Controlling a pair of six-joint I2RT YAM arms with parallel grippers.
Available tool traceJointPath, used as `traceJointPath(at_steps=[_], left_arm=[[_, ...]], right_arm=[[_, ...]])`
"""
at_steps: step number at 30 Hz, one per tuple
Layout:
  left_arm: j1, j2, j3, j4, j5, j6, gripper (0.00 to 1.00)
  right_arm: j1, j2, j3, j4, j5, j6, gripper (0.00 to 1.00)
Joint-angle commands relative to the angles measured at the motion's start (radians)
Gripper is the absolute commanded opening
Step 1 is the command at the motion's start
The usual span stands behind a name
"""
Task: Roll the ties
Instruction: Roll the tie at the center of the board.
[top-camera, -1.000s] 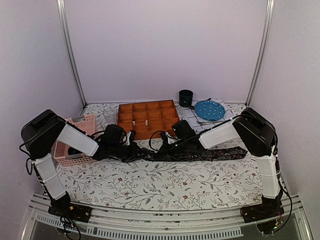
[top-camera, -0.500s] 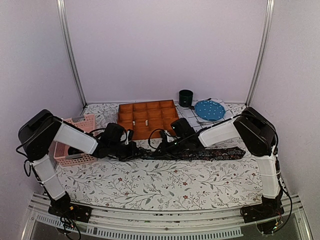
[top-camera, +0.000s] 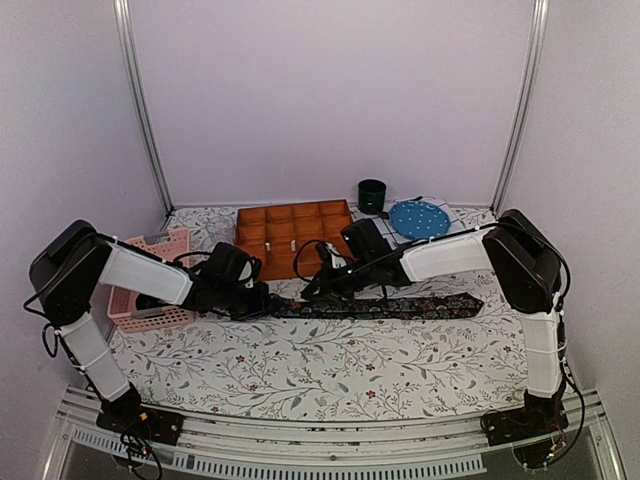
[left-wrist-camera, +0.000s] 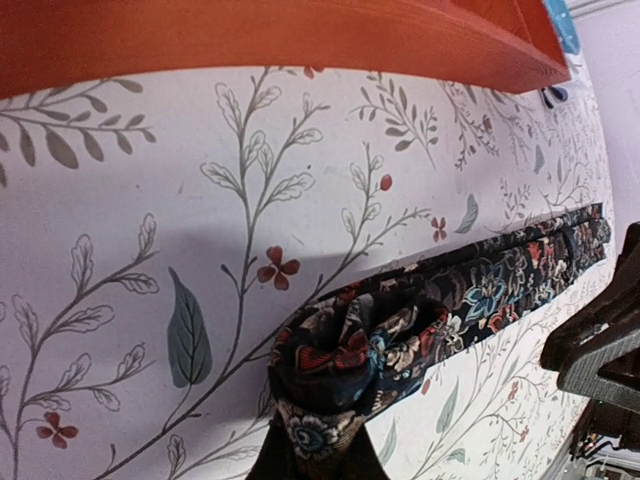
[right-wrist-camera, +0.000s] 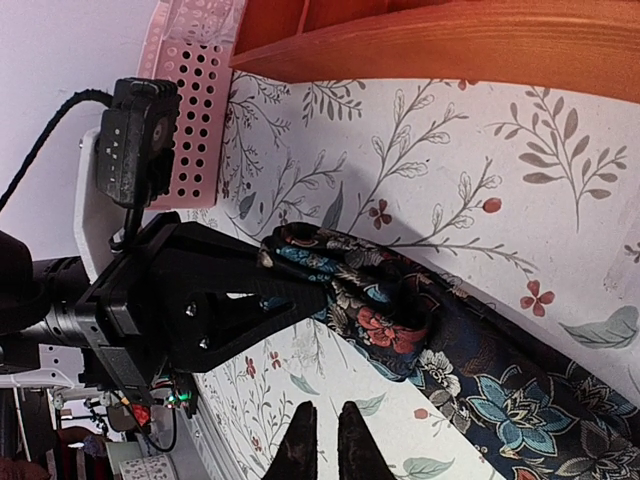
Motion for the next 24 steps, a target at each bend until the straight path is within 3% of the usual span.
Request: traceJointPath(at_steps=[1,24], left_arm=[[-0.014,-0.025,0.030,-0.054,-0.041,0.020,0.00],[-0.029,-0.023,0.040,-0.074,-0.061,0.018,0.00]], right_arm=[[0.005,-0.040,0.039,-0.017,-0.008,-0.004,0.07],[0.011,0.209,0.107,-0.022,-0.017,0.022,0.02]])
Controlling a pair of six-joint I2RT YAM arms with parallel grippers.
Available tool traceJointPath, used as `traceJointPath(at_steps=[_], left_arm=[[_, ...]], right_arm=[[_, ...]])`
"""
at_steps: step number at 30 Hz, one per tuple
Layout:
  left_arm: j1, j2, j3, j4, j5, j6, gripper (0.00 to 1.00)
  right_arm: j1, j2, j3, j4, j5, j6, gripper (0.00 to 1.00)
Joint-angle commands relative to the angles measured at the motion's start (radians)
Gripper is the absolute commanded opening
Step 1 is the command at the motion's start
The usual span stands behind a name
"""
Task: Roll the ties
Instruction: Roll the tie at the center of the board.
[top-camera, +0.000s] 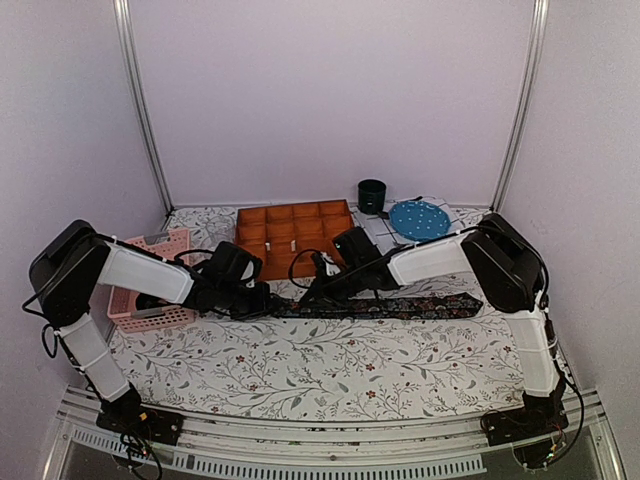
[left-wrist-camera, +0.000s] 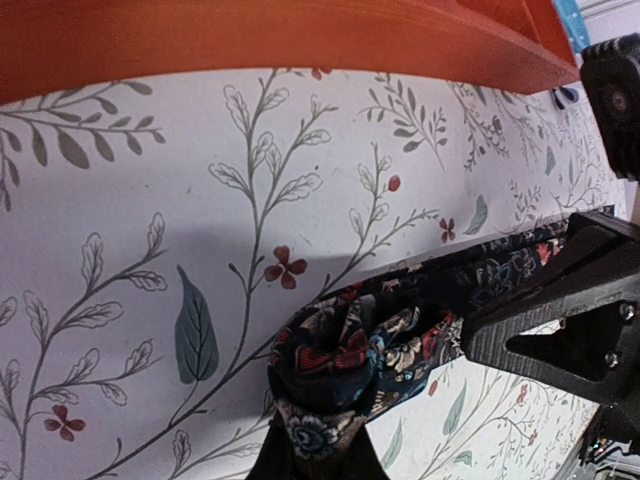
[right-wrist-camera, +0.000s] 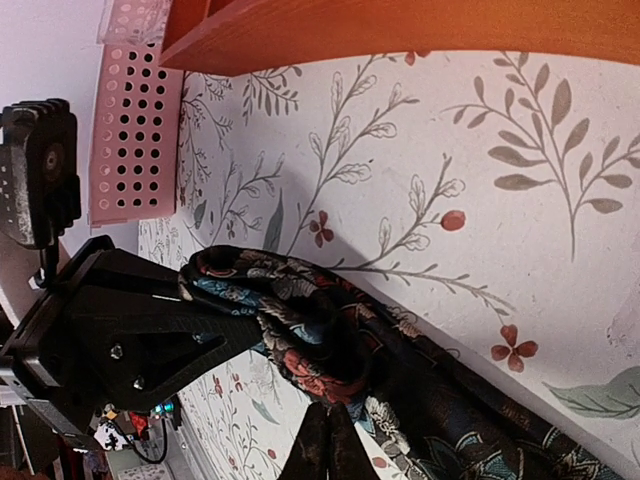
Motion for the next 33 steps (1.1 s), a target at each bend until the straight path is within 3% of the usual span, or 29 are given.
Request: traceJointPath(at_steps=[1,17,33], left_arm=[[-0.011,-0.018,0.017,-0.022,-0.011,0.011,0.00],[-0.024,-0.047,0.021,-0.035,-0.013,0.013,0.00],[-0.141,-0.005,0.168,-0.158,-0.134,0.087,0.00]], right_arm=[[0.008,0.098,0.026,-0.002,-0.016,0.002,0.02],[0.018,0.201,0.076,-0.022,-0.020,0.007,0.01],[0.025,0.221,0.086,0.006,-0.024,0.036,0.00]])
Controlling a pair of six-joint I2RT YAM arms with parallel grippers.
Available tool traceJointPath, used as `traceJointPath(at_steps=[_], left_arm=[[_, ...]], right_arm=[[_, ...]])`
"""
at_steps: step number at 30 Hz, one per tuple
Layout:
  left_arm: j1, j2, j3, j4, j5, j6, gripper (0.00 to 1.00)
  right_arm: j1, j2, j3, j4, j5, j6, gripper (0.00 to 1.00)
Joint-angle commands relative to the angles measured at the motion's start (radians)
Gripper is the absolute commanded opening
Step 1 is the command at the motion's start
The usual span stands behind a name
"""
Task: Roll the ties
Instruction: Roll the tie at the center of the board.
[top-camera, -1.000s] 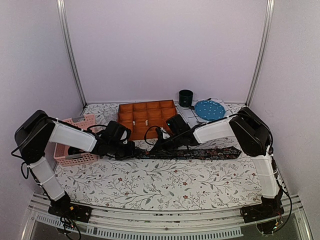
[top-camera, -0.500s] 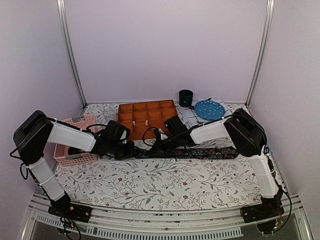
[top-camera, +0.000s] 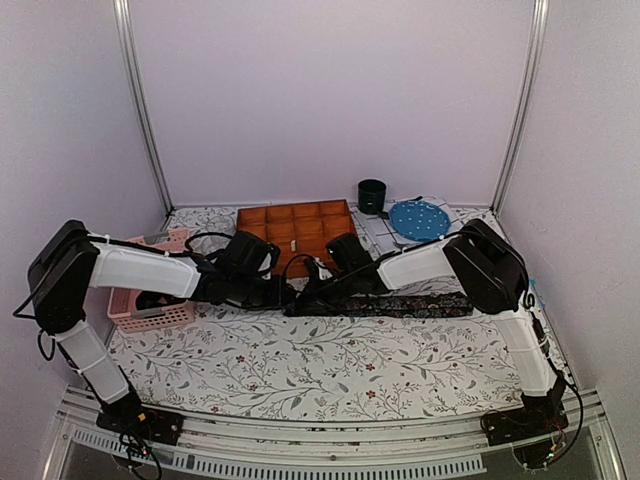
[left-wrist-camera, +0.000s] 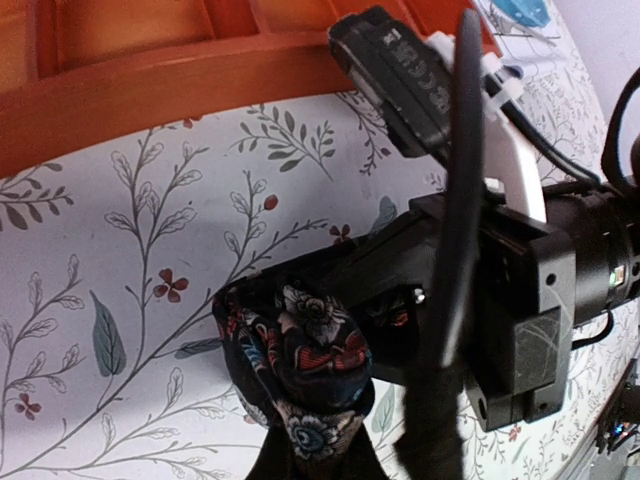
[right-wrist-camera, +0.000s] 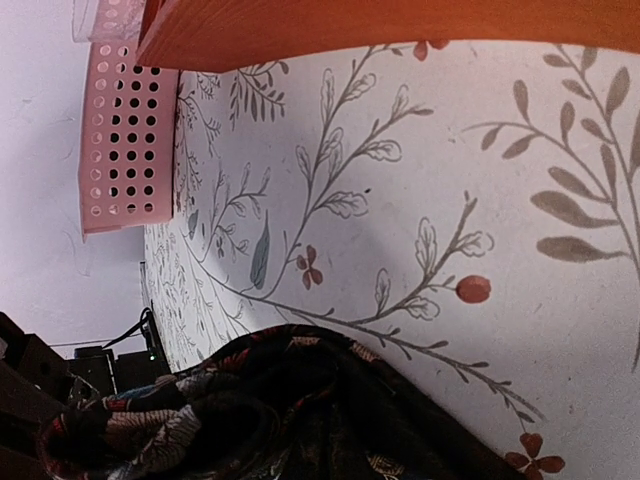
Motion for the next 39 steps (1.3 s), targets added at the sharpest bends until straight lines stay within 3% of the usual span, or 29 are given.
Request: traceJointPath(at_steps=[1,16,27,39], left_arm=[[-0.033,0.037,0.049,-0.034,-0.037,0.038,0.00],[-0.039,0.034,0.077,-0.137,-0.213,0.086,0.00],[-0.040,0.041,0.106,-0.201,-0.290,0.115,0.00],[-0.067,0.135,0.227,-0.314,-0.411,0.170,0.00]], right_arm=[[0.015,0.093,-0.002,-0.038,0.021,0.013,0.00],[-0.012,-0.208,-0.108,0.006,0.080,0.039,0.09],[-0.028,-0.321,-0.123,-0.014,0.118,0.037,0.10],[-0.042,-0.579,-0.307,0.026,0.250,0.034,0.13]])
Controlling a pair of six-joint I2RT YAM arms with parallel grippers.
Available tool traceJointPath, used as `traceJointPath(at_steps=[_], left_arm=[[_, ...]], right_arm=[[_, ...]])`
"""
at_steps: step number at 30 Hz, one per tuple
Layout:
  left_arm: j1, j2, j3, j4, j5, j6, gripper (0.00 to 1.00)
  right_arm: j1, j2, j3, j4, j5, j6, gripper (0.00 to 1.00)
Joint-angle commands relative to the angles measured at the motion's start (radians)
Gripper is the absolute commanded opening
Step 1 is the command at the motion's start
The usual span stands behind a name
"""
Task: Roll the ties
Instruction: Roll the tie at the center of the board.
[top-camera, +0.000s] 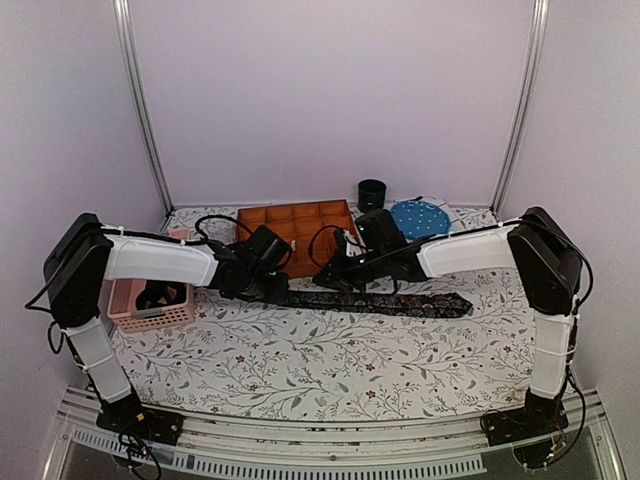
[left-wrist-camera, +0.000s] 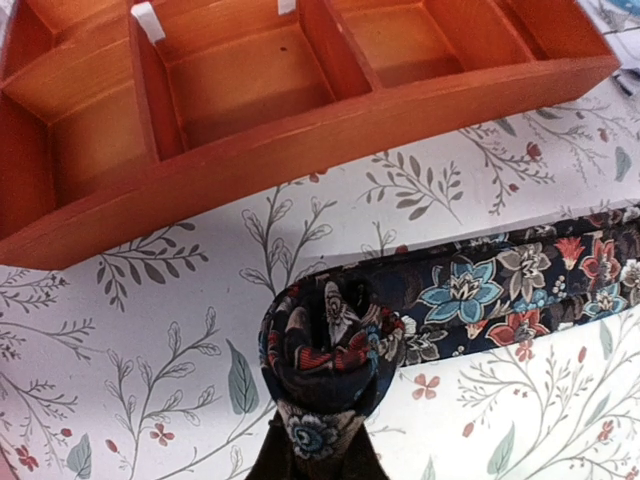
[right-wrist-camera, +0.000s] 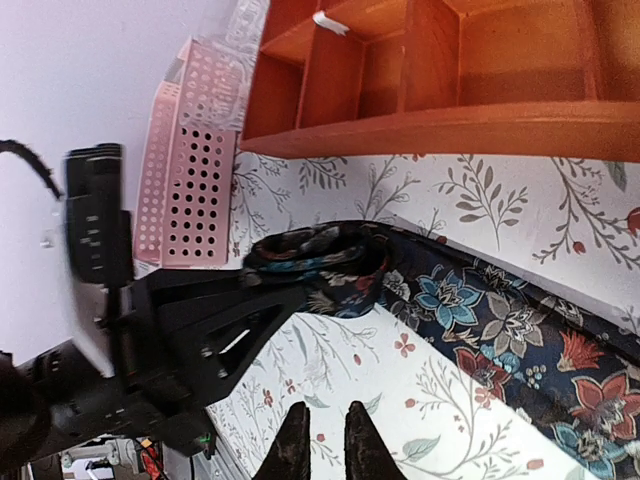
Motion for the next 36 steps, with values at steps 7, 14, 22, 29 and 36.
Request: traceJointPath(at_steps=[7,14,22,29,36], left_arm=[[-0.049,0.132,0.136,-0.131,-0.139,0.052,0.00],[-0.077,0.183,0.200,-0.168,-0.172,0.058,0.00],[-0.123,0.258,0.274,-0.212,-0.207,0.076,0.03],[-0.151,0.294,0.318,-0.214,-0.191,0.096,0.14],[-0.167,0.295,0.344,-0.195,-0.156,0.117,0.39]], right_arm=[[-0.006,-0.362,-0.186,0.001,0.151,-0.029,0.15],[-0.015,-0.415,-0.291,0.032,0.163,-0.021,0.16],[-0.034,-0.420,-0.357,0.059,0.162,-0.009,0.16],[-0.051,-0.418,-0.397,0.074,0.161,-0.001,0.16],[-0.065,-0.396,-0.423,0.099,0.148,0.011,0.16]])
